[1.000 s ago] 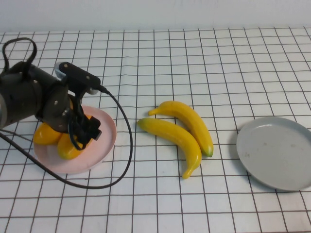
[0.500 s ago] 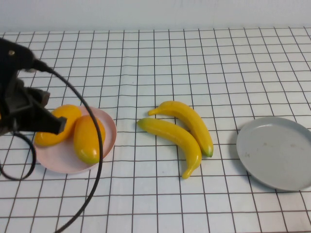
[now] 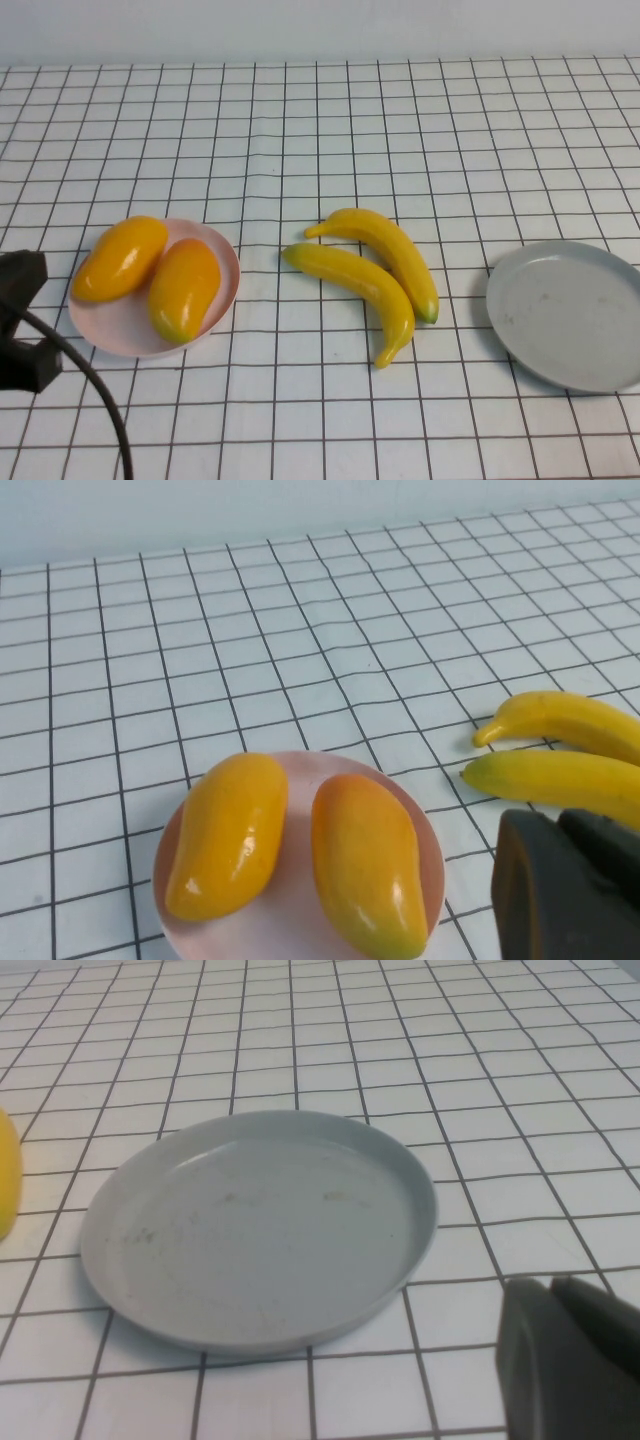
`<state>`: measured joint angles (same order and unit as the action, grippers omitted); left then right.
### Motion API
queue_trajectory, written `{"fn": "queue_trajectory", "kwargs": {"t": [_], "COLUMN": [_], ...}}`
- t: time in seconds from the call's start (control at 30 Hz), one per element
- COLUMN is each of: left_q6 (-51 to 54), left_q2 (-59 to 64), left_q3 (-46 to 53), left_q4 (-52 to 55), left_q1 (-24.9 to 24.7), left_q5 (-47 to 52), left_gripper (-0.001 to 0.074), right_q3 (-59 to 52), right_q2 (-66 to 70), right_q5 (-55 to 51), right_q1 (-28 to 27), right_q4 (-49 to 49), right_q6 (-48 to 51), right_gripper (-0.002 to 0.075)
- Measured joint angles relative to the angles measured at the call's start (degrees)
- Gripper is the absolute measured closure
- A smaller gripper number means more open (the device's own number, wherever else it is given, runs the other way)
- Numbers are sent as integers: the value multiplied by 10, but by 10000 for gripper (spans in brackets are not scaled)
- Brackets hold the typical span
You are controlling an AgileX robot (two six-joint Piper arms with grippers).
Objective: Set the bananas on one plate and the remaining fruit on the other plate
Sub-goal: Put another type of fruit in the right plate
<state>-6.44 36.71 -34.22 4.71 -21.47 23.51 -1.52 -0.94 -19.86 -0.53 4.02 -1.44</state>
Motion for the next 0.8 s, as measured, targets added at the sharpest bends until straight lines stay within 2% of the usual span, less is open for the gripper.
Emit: {"fn": "queue_trajectory", "kwargs": {"t": [0.4, 0.6, 0.8], "left_q6": [-1, -2, -2], "left_q2": [-100, -195, -338], "left_q3": [9, 106, 215], "left_q4": [20, 38, 39], "left_q1": [0, 11, 82], "left_q5": [115, 16, -70], "left_gripper": [736, 737, 737], "right_q3": [0, 0, 0], "right_q2": [0, 0, 0], "right_q5": [0, 0, 0], "right_q1": [0, 0, 0], "right_q4": [0, 0, 0], "right_q6": [0, 0, 0], "right_gripper": [742, 742, 742]}}
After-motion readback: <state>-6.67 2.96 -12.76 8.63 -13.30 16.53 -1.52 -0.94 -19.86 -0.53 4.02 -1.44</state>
